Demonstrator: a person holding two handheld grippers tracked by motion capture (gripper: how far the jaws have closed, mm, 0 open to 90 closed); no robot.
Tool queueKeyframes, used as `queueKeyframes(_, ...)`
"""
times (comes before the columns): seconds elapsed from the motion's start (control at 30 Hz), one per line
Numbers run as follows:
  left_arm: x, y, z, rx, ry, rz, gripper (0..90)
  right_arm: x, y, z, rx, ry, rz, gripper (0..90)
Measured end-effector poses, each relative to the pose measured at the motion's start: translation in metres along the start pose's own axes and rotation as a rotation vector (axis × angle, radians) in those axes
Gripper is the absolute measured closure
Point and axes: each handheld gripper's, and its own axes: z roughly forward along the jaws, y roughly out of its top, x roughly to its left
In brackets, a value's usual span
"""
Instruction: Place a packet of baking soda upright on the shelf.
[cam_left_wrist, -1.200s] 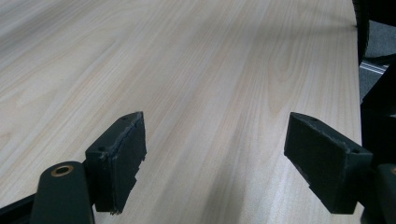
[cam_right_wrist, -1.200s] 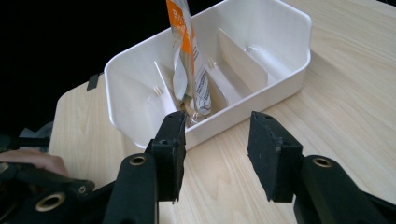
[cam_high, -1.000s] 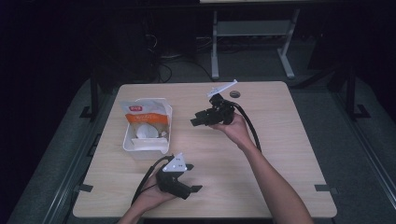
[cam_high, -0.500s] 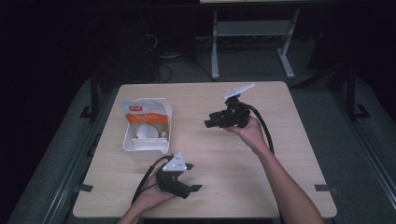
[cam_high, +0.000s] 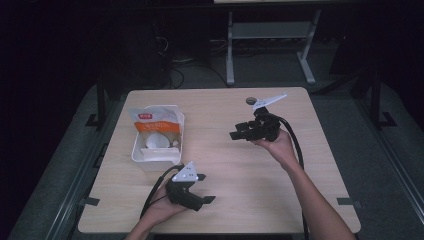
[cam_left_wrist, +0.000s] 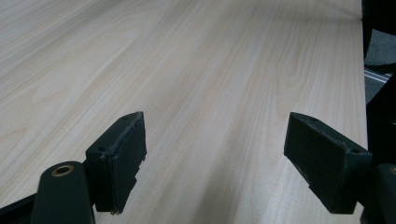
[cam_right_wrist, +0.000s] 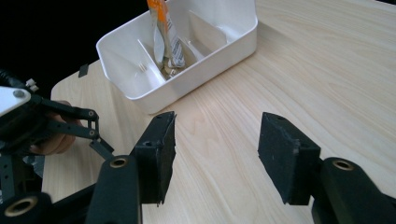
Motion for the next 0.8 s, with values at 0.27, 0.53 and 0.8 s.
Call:
queueKeyframes(0.27,0.001,0.000,-0.001,-0.001,0.003,-0.005,20.7,0.000,-0.012,-0.016,-0.012,-0.017,0.009,43.7)
queueKeyframes(0.53,0.003,0.000,-0.001,0.000,0.008,-0.006,20.8,0.000,-0.023,-0.027,-0.020,-0.028,0.020,42.6)
queueKeyframes(0.8,0.004,0.000,-0.001,0.000,0.010,-0.013,20.8,0.001,-0.035,-0.037,-0.008,-0.037,0.028,41.4)
